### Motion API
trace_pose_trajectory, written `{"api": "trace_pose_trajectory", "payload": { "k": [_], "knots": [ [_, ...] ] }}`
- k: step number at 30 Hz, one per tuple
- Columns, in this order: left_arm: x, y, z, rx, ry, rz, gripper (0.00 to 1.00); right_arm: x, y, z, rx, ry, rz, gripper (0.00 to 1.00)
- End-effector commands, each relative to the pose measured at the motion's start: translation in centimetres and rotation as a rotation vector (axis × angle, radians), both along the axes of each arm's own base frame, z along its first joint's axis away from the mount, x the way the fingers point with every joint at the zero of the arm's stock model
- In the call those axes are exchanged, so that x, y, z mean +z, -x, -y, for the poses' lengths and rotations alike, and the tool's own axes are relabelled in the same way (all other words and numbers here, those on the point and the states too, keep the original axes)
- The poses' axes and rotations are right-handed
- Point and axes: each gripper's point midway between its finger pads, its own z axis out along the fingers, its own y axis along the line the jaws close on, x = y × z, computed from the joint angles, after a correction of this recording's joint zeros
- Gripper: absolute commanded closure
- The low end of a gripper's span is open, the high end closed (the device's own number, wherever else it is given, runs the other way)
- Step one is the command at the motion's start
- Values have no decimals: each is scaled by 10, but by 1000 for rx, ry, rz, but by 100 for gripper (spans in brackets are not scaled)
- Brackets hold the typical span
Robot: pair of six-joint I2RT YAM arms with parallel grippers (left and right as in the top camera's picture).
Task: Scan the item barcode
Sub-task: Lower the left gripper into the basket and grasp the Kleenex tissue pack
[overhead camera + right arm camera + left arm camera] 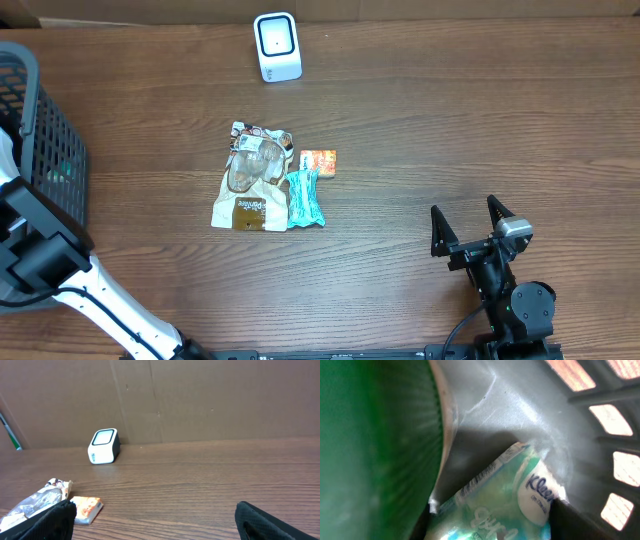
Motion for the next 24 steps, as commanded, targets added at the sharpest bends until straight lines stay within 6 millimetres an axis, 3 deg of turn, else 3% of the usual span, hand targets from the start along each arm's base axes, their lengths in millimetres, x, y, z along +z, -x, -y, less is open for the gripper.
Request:
{"api": "trace_pose_trajectory", "payload": {
  "k": [1,2,4,8,11,13,18,24],
  "knots": [
    [-35,26,9,-13,-4,-137,67,-2,0,1,-6,-3,3,0],
    [-36,28,9,-12,-3,-142,82,-2,0,1,-6,-3,2,0],
    [-35,28,9,-10,-4,-144,95,-2,0,1,-6,-3,2,0],
    [-20,27,7,27,-5,-134,96,-2,0,1,-6,-3,2,0],
    [8,21,3,58,-26,-93,96,-2,0,1,-6,-3,2,0],
    [37,17,0,65,-56,-52,96,-2,0,1,-6,-3,2,0],
    [140,19,1,95,-160,99,96,-2,0,1,-6,-3,2,0],
    [265,47,33,93,-278,324,95,-2,0,1,-6,-3,2,0]
  ]
}}
